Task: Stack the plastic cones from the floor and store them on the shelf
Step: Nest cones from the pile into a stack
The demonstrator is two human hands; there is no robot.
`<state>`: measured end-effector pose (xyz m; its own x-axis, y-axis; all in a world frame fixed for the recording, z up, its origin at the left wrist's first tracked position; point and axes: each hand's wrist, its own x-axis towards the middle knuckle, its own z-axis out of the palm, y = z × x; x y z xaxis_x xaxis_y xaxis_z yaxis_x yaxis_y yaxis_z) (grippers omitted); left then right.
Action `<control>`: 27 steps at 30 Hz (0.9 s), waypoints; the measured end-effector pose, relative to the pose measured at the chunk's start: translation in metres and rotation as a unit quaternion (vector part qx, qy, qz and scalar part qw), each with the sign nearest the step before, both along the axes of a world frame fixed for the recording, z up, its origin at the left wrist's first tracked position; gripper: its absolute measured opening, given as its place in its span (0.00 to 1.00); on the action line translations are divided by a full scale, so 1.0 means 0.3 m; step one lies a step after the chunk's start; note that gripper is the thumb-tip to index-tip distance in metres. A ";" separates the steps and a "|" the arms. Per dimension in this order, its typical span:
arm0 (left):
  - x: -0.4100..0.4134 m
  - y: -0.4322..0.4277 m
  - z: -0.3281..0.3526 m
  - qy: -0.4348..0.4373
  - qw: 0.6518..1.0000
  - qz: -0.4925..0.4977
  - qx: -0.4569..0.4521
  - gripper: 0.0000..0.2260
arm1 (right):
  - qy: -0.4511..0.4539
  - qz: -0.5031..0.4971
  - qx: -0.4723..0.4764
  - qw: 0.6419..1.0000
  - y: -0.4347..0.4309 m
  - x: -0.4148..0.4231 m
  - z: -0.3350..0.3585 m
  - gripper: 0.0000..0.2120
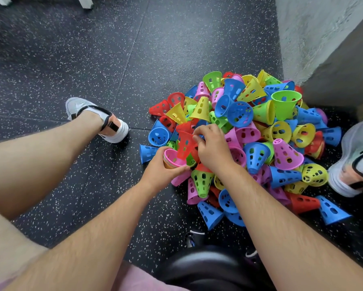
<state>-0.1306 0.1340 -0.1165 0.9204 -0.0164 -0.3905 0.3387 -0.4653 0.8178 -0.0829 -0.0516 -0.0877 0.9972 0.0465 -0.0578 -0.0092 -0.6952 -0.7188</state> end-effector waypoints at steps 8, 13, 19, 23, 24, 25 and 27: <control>0.012 -0.025 0.013 -0.014 1.000 0.016 -0.015 0.30 | 0.028 0.099 0.085 0.991 0.031 -0.103 0.019 0.07; -0.006 -0.011 0.000 -0.015 1.000 0.006 0.003 0.29 | 0.088 0.105 0.099 0.986 0.056 -0.133 0.014 0.14; -0.019 0.000 -0.021 -0.012 1.000 -0.006 0.026 0.39 | -0.020 0.063 -0.043 0.997 0.033 -0.108 -0.007 0.11; -0.032 0.015 -0.036 0.000 0.999 -0.014 0.049 0.37 | -0.034 0.106 -0.137 0.984 0.031 -0.109 -0.025 0.12; -0.037 0.023 -0.042 0.002 0.999 -0.010 0.053 0.35 | -0.042 0.117 -0.153 0.980 0.040 -0.113 -0.029 0.12; -0.043 0.031 -0.048 0.005 0.998 -0.005 0.057 0.34 | -0.050 0.124 -0.167 0.977 0.052 -0.117 -0.033 0.12; -0.053 0.050 -0.061 0.015 0.998 0.000 0.067 0.32 | -0.055 0.133 -0.198 0.969 0.078 -0.122 -0.037 0.12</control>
<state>-0.1466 0.1489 -0.1349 0.9083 0.0382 -0.4165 0.3621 -0.5702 0.7374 -0.1196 -0.0281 -0.0988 0.9541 0.2991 -0.0172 0.2703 -0.8842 -0.3808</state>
